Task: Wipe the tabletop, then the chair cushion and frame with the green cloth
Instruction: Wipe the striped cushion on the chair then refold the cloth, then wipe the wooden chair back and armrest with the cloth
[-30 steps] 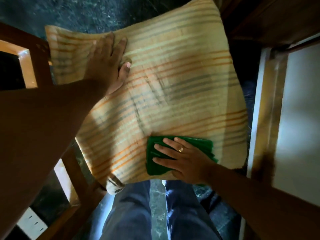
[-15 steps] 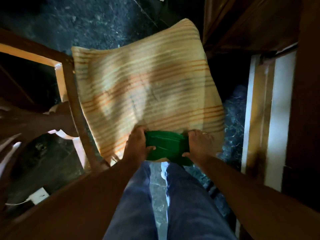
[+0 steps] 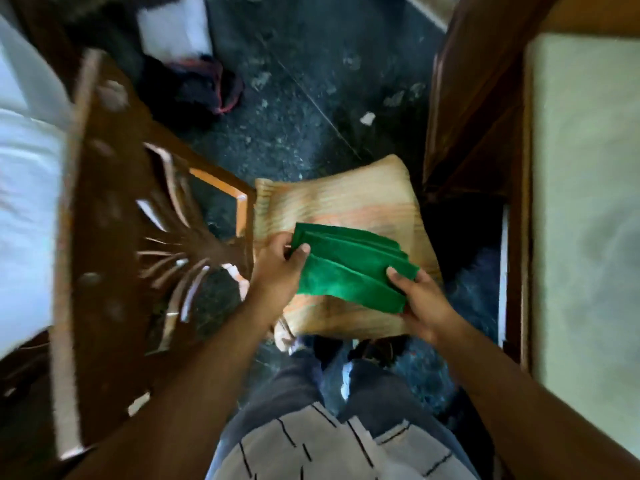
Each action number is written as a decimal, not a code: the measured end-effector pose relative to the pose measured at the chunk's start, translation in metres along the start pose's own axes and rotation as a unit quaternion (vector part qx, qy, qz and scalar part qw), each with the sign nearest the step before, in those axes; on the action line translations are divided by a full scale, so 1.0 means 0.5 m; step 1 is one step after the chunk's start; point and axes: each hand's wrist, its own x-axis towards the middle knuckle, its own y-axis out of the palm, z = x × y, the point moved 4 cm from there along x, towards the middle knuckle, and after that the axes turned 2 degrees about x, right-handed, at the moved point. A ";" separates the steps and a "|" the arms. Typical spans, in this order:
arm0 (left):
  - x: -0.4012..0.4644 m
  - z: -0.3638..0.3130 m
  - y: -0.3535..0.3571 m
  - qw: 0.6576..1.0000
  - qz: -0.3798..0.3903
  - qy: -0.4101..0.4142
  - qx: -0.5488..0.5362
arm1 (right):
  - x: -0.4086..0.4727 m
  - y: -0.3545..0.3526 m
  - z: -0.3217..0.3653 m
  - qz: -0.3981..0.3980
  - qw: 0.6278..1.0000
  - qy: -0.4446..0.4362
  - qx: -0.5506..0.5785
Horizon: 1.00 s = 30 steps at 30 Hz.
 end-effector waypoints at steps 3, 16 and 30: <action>-0.062 -0.086 -0.144 0.998 -0.045 0.047 -0.007 | -0.048 0.111 0.063 0.050 0.996 -0.042 -0.057; -0.080 0.119 -0.646 0.993 -0.001 -0.103 -0.066 | -0.220 0.714 -0.149 0.217 0.829 -0.257 -0.446; 0.282 -0.060 -0.545 0.906 -0.013 0.220 0.362 | -0.231 0.799 -0.206 0.065 0.752 -0.264 -0.600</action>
